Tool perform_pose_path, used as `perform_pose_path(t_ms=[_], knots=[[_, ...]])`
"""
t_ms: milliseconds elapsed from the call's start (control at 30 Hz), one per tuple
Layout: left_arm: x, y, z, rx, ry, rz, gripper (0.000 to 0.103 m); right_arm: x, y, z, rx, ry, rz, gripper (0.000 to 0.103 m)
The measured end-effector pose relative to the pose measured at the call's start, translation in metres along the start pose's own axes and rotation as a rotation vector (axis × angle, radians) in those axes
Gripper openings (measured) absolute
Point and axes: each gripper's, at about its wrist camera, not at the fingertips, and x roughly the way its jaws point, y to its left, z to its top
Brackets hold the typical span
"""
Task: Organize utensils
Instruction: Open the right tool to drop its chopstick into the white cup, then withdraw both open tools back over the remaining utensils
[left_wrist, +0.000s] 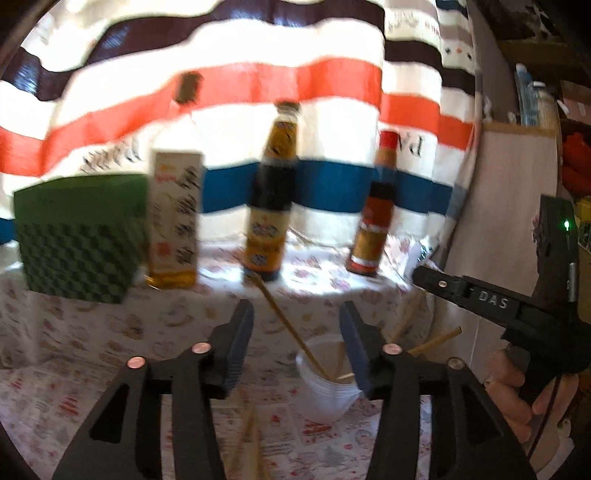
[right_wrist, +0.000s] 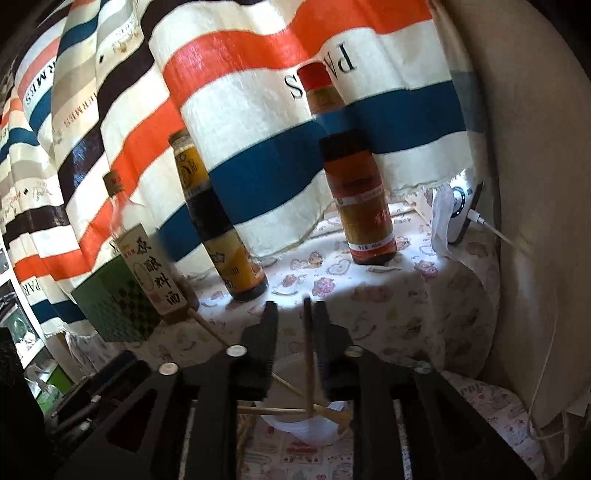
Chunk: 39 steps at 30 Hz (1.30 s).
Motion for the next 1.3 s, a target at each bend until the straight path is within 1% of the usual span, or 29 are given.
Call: perform_pose_path(t_ms=[33, 100, 133, 167, 200, 233, 300, 333, 400, 433, 467, 500, 567, 633, 700, 800, 833, 900, 967, 1033, 1067, 1167, 1200, 1300], knots=[[-0.007, 0.005, 0.002, 0.001, -0.013, 0.013, 0.055, -0.004, 0.002, 0.001, -0.004, -0.009, 0.001, 0.027], [-0.024, 0.016, 0.005, 0.000, -0.044, 0.046, 0.066, -0.014, 0.008, 0.001, -0.014, -0.028, 0.001, 0.032], [-0.034, 0.023, 0.006, 0.000, -0.060, 0.067, 0.070, -0.022, 0.013, 0.000, -0.018, -0.040, 0.015, 0.034], [-0.043, 0.030, 0.006, 0.000, -0.081, 0.090, 0.080, -0.027, 0.014, -0.001, -0.012, -0.042, 0.032, 0.037], [-0.051, 0.038, 0.005, -0.003, -0.106, 0.119, 0.086, -0.034, 0.015, -0.004, 0.009, -0.037, 0.063, 0.037], [-0.059, 0.045, 0.004, -0.008, -0.126, 0.152, 0.087, -0.042, 0.016, -0.009, 0.041, -0.031, 0.102, 0.037], [-0.071, 0.059, 0.000, -0.015, -0.143, 0.187, 0.087, -0.058, 0.022, -0.018, 0.057, -0.053, 0.127, 0.038], [-0.076, 0.066, -0.001, -0.021, -0.147, 0.197, 0.088, -0.065, 0.028, -0.021, 0.045, -0.067, 0.127, 0.039], [-0.088, 0.079, -0.006, -0.047, -0.161, 0.223, 0.093, -0.078, 0.039, -0.025, 0.011, -0.107, 0.109, 0.047], [-0.093, 0.085, -0.008, -0.061, -0.164, 0.227, 0.093, -0.088, 0.046, -0.027, -0.015, -0.153, 0.088, 0.049], [-0.097, 0.089, -0.011, -0.073, -0.165, 0.228, 0.094, -0.095, 0.052, -0.029, -0.040, -0.182, 0.077, 0.054], [-0.102, 0.094, -0.015, -0.084, -0.162, 0.229, 0.096, -0.103, 0.061, -0.032, -0.079, -0.199, 0.079, 0.055], [-0.108, 0.100, -0.023, -0.087, -0.162, 0.251, 0.098, -0.110, 0.073, -0.038, -0.118, -0.180, 0.117, 0.056], [-0.114, 0.104, -0.035, -0.074, -0.176, 0.279, 0.102, -0.112, 0.081, -0.049, -0.124, -0.150, 0.151, 0.059], [-0.112, 0.112, -0.050, -0.063, -0.169, 0.305, 0.103, -0.108, 0.087, -0.062, -0.133, -0.116, 0.174, 0.065], [-0.100, 0.127, -0.066, -0.085, -0.094, 0.330, 0.103, -0.095, 0.092, -0.082, -0.155, -0.081, 0.144, 0.065], [-0.096, 0.132, -0.069, -0.108, -0.066, 0.319, 0.103, -0.086, 0.093, -0.090, -0.164, -0.058, 0.121, 0.065], [-0.092, 0.141, -0.073, -0.151, -0.036, 0.282, 0.103, -0.076, 0.092, -0.100, -0.165, -0.025, 0.110, 0.065], [-0.088, 0.144, -0.078, -0.170, -0.012, 0.259, 0.103, -0.063, 0.090, -0.111, -0.178, 0.011, 0.100, 0.067], [-0.083, 0.149, -0.082, -0.206, 0.011, 0.239, 0.103, -0.053, 0.088, -0.117, -0.195, 0.030, 0.071, 0.069], [-0.081, 0.152, -0.085, -0.224, 0.018, 0.247, 0.103, -0.048, 0.086, -0.119, -0.198, 0.042, 0.062, 0.069], [-0.074, 0.155, -0.089, -0.218, 0.042, 0.279, 0.103, -0.034, 0.078, -0.124, -0.185, 0.086, 0.032, 0.070], [-0.072, 0.155, -0.090, -0.221, 0.049, 0.282, 0.103, -0.030, 0.076, -0.125, -0.174, 0.099, 0.022, 0.071], [-0.068, 0.156, -0.094, -0.238, 0.074, 0.270, 0.103, -0.020, 0.069, -0.127, -0.136, 0.150, 0.026, 0.075]])
